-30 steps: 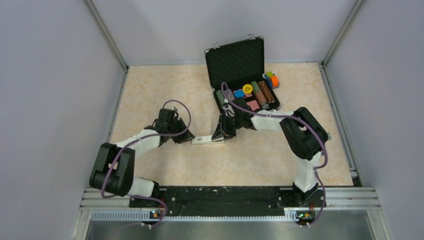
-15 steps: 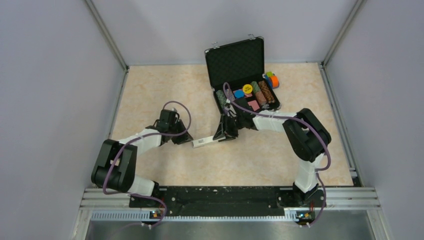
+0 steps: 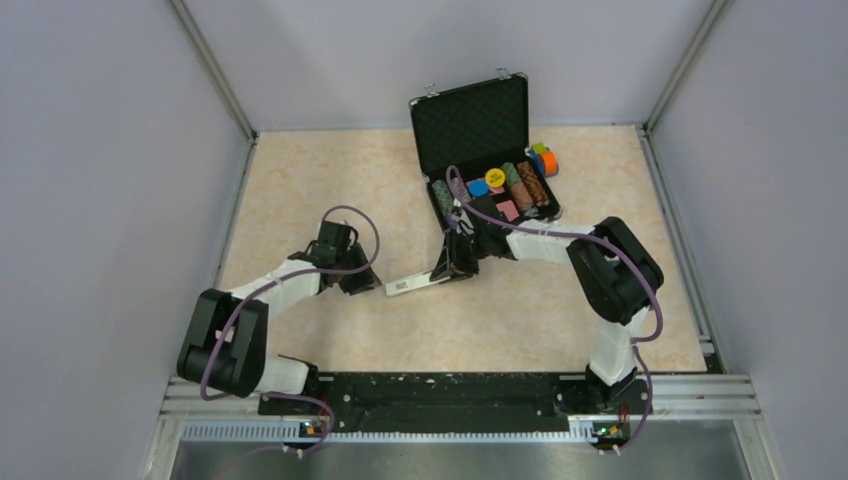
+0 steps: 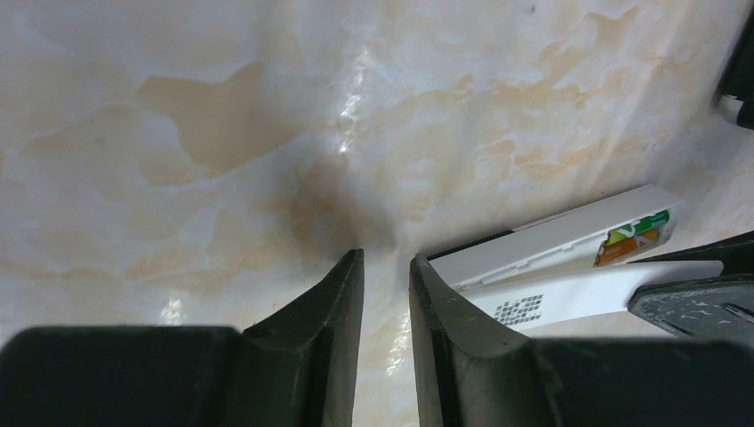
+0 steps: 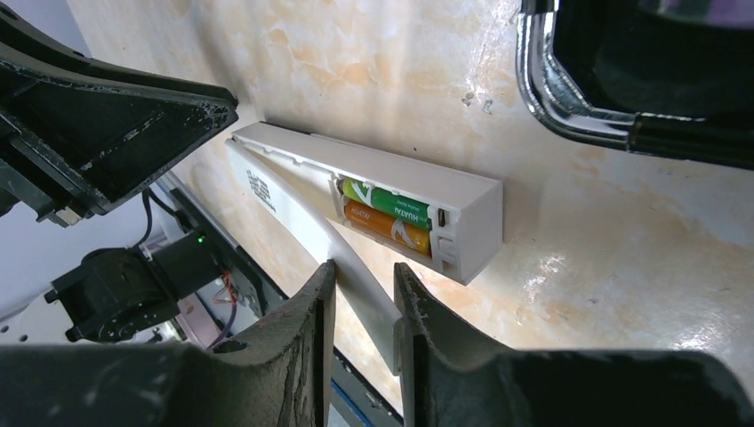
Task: Load the batteries into the remote control
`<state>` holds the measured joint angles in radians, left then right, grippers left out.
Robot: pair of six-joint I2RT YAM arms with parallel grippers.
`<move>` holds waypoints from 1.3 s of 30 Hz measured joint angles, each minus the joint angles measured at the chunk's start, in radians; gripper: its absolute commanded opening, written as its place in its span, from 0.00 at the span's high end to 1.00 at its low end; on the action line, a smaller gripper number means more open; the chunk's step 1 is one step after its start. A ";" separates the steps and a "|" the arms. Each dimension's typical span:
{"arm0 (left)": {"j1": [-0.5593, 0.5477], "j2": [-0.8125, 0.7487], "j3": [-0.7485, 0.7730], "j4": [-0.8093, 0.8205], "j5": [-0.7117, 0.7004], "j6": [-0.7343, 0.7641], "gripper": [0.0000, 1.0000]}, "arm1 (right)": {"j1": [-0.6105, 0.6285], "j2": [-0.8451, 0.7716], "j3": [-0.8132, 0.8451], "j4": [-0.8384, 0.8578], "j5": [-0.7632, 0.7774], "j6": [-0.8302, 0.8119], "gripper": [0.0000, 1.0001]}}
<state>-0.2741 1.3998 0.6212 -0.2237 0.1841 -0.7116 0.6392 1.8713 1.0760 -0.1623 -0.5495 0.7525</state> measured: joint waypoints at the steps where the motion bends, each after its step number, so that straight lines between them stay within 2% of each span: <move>1: 0.000 -0.009 0.000 -0.017 -0.007 -0.001 0.66 | 0.000 0.000 0.001 -0.002 -0.001 -0.002 0.87; 5: 0.000 -0.055 0.000 -0.083 -0.034 -0.012 0.63 | -0.001 0.000 0.009 -0.010 -0.001 -0.012 1.00; 14: 0.000 -0.140 0.000 -0.130 -0.037 -0.050 0.57 | -0.001 -0.002 0.057 -0.049 -0.005 -0.056 1.00; 29: 0.000 -0.180 -0.059 -0.065 0.071 -0.102 0.55 | -0.038 0.003 0.144 -0.163 -0.055 -0.219 1.00; 39: 0.000 -0.161 -0.060 -0.019 0.090 -0.113 0.54 | -0.045 0.003 0.129 -0.104 -0.146 -0.153 1.00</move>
<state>-0.2741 1.2392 0.5617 -0.2432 0.2741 -0.8249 0.5945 1.8748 1.2045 -0.2665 -0.6952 0.5995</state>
